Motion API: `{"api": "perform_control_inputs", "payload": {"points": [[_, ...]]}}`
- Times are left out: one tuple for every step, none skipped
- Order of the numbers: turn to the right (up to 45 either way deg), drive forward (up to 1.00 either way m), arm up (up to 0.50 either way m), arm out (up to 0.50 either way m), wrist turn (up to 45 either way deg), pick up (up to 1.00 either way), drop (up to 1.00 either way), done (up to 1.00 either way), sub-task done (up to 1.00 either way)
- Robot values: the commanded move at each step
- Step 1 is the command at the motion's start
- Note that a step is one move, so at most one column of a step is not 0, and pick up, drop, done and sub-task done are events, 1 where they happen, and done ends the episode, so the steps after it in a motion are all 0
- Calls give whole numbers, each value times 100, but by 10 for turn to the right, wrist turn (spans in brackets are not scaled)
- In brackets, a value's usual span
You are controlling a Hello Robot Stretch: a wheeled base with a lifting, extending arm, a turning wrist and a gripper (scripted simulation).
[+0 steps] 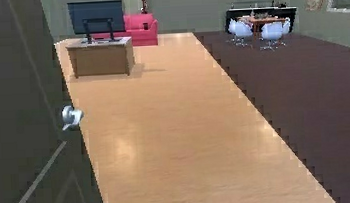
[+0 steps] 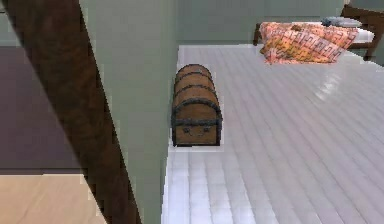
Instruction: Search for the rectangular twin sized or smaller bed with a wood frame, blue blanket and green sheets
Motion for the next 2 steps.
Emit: {"api": "perform_control_inputs", "payload": {"points": [[0,75,0,0,0,0,0,0,0],[-150,0,0,0,0,0,0,0,0]]}}
